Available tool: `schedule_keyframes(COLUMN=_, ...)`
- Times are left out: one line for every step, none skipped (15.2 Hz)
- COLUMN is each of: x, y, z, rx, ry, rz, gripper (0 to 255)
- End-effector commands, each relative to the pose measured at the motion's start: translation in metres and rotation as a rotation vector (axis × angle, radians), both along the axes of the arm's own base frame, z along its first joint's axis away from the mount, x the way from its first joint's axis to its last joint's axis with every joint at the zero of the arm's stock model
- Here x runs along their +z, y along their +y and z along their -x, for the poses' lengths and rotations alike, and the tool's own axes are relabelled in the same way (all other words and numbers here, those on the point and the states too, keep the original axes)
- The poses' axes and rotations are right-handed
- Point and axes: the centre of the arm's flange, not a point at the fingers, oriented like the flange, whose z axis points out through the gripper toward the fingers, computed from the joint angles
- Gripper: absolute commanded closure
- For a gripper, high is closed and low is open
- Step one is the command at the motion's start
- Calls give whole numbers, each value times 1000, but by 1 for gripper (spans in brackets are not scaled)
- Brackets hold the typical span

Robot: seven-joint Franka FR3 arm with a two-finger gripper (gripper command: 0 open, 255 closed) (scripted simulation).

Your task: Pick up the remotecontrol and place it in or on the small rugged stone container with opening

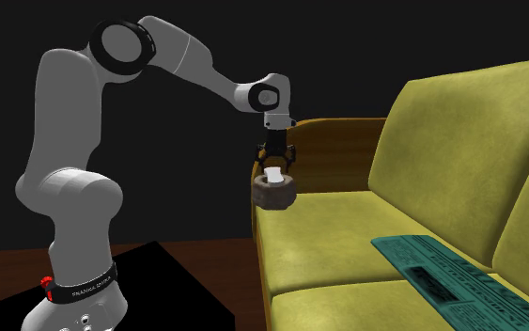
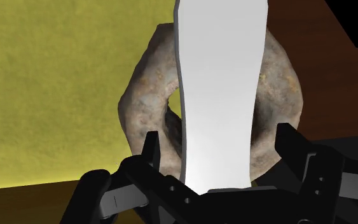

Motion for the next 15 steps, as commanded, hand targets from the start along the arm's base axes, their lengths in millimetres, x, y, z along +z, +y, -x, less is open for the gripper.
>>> schedule_keyframes(x=0, y=0, z=0, rx=0, ry=0, rz=0, gripper=0)
schedule_keyframes(x=0, y=0, z=0, rx=0, ry=0, rz=0, gripper=0)
schedule_keyframes(x=0, y=0, z=0, rx=0, ry=0, rz=0, gripper=0)
schedule_keyframes(x=13, y=0, z=0, rx=0, ry=0, rz=0, gripper=0)
schedule_keyframes(x=26, y=0, z=-1, rx=0, ry=0, rz=0, gripper=0)
schedule_keyframes(x=40, y=-1, z=-1, rx=0, ry=0, rz=0, gripper=0)
schedule_keyframes(x=50, y=-1, z=-1, rx=0, ry=0, rz=0, gripper=0)
schedule_keyframes(x=50, y=-1, z=-1, rx=0, ry=0, rz=0, gripper=0)
schedule_keyframes(x=50, y=-1, z=-1, rx=0, ry=0, rz=0, gripper=0)
schedule_keyframes(x=50, y=-1, z=-1, rx=0, ry=0, rz=0, gripper=0)
schedule_keyframes(x=50, y=-1, z=-1, rx=0, ry=0, rz=0, gripper=0)
schedule_keyframes(x=50, y=-1, z=-1, rx=0, ry=0, rz=0, gripper=0)
schedule_keyframes(x=50, y=-1, z=-1, rx=0, ry=0, rz=0, gripper=0)
schedule_keyframes(x=50, y=-1, z=-1, rx=0, ry=0, rz=0, gripper=0)
schedule_keyframes(x=50, y=-1, z=-1, rx=0, ry=0, rz=0, gripper=0)
